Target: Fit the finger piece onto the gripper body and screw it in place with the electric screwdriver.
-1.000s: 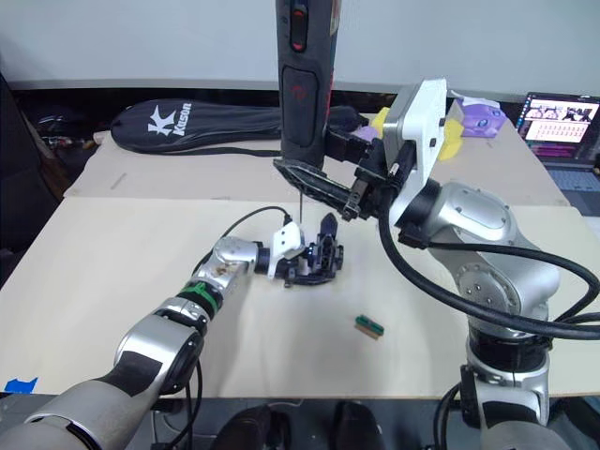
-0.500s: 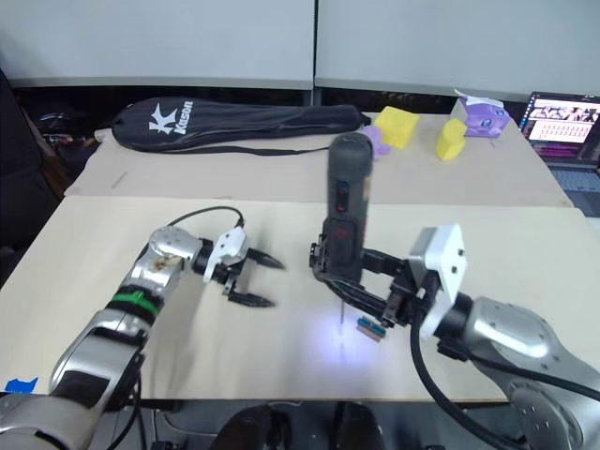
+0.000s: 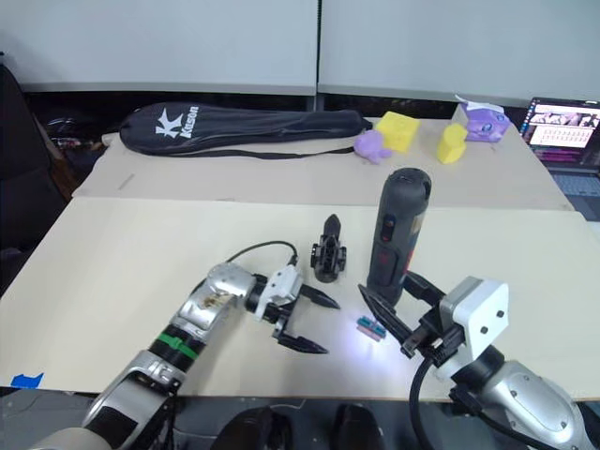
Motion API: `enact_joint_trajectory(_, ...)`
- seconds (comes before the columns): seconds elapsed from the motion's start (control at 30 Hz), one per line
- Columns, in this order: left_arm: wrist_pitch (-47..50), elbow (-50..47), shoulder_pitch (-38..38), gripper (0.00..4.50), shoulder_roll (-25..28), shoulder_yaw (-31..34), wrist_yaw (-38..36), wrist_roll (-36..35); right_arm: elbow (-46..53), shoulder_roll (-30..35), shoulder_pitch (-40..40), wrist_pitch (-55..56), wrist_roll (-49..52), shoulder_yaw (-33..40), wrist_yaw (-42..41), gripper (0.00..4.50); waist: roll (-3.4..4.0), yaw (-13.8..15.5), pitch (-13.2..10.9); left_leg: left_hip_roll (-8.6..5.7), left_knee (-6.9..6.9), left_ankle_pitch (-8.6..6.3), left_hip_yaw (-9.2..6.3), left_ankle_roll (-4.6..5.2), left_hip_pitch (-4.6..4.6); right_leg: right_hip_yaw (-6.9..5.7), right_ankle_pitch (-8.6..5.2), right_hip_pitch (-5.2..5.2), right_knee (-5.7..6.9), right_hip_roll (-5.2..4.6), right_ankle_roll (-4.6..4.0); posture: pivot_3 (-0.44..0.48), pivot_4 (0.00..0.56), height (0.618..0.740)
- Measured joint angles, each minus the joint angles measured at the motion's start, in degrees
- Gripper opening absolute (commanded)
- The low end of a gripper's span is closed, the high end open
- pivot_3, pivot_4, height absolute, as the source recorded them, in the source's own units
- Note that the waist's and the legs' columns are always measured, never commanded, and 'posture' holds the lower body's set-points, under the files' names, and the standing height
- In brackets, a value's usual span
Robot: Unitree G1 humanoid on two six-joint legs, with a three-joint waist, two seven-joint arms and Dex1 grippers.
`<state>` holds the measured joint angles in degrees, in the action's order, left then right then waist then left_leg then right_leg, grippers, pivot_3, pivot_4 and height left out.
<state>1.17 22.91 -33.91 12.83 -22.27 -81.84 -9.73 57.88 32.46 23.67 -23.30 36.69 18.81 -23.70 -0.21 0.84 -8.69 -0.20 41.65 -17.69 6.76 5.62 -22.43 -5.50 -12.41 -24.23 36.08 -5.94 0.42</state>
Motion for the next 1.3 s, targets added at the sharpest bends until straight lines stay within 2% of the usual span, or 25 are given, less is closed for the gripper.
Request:
enact_joint_trajectory(0.47, -3.7, 4.2, 0.0, 4.5, -2.5, -0.1, 5.4, 2.7, -2.9, -5.1, -0.9, 4.6, -8.4, -5.4, -1.2, 1.92, 0.0, 0.0, 0.0, 0.0, 0.02, -0.04, -0.02, 0.07, 0.0, 0.03, 0.01, -0.01, -0.02, -0.13, -0.01, 0.0, 0.15, 0.74)
enact_joint_trajectory(0.67, -4.9, 5.2, 0.0, 4.5, -2.7, -0.1, 5.9, 3.0, -3.5, -5.2, -3.2, 4.6, -8.8, -6.7, -1.0, 1.92, 0.0, 0.0, 0.0, 0.0, 0.02, -0.05, -0.02, 0.09, 0.0, 0.03, 0.01, -0.01, -0.03, -0.16, -0.01, 0.0, 0.15, 0.74)
enact_joint_trajectory(1.3, -6.1, 6.9, -1.4, 4.5, -3.0, -0.1, 6.0, 3.0, -5.5, -5.8, -3.4, 4.1, -8.4, -6.5, 0.4, 1.92, 0.0, -0.1, 0.0, -0.01, 0.02, -0.06, -0.02, 0.1, -0.01, 0.02, 0.01, -0.01, -0.02, -0.13, -0.01, 0.0, 0.15, 0.74)
